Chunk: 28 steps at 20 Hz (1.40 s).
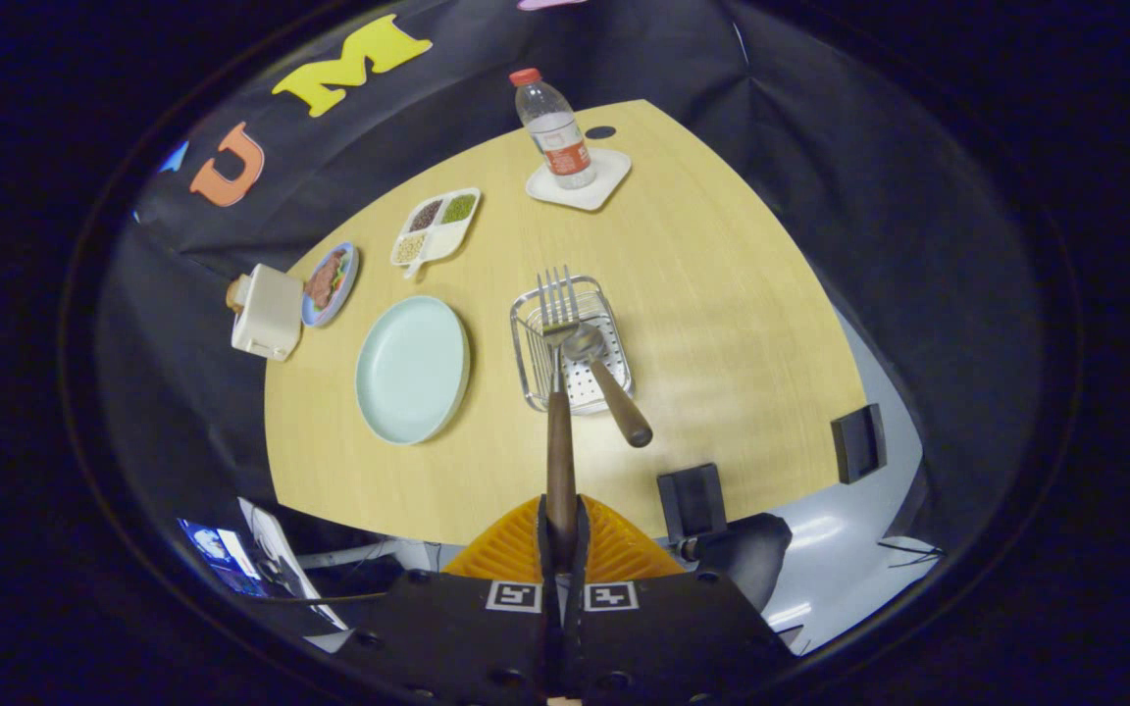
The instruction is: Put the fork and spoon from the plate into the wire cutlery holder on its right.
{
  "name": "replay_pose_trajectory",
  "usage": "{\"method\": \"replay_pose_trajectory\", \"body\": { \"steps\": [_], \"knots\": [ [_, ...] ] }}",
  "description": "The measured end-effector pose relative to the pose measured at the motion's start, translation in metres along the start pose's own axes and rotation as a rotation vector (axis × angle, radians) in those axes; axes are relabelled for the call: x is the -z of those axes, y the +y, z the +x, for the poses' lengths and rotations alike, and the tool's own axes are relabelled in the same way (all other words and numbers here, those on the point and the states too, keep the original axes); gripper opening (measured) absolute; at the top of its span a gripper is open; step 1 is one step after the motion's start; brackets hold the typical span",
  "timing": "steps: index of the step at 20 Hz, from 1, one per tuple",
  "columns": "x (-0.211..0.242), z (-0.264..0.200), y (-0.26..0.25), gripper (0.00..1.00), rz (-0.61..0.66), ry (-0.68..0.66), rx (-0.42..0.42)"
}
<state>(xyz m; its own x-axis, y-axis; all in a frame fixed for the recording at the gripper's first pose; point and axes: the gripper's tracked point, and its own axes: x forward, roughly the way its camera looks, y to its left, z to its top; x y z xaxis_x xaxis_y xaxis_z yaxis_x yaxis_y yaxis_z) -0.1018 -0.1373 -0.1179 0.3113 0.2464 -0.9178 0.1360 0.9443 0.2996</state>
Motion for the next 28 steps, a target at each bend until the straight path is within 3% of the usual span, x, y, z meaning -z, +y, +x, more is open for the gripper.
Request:
{"method": "replay_pose_trajectory", "body": {
  "steps": [10, 11, 19, 24, 28],
  "knots": [
    [-0.017, -0.004, 0.012, 0.11, 0.019, -0.045, -0.018],
    [-0.019, -0.006, 0.014, 0.17, 0.013, -0.058, -0.022],
    [-0.042, -0.018, 0.023, 0.95, -0.074, -0.253, 0.055],
    [-0.064, -0.042, 0.041, 0.96, -0.089, -0.447, 0.03],
    [-0.082, -0.071, 0.061, 0.96, -0.151, -0.682, 0.042]
  ]
}}
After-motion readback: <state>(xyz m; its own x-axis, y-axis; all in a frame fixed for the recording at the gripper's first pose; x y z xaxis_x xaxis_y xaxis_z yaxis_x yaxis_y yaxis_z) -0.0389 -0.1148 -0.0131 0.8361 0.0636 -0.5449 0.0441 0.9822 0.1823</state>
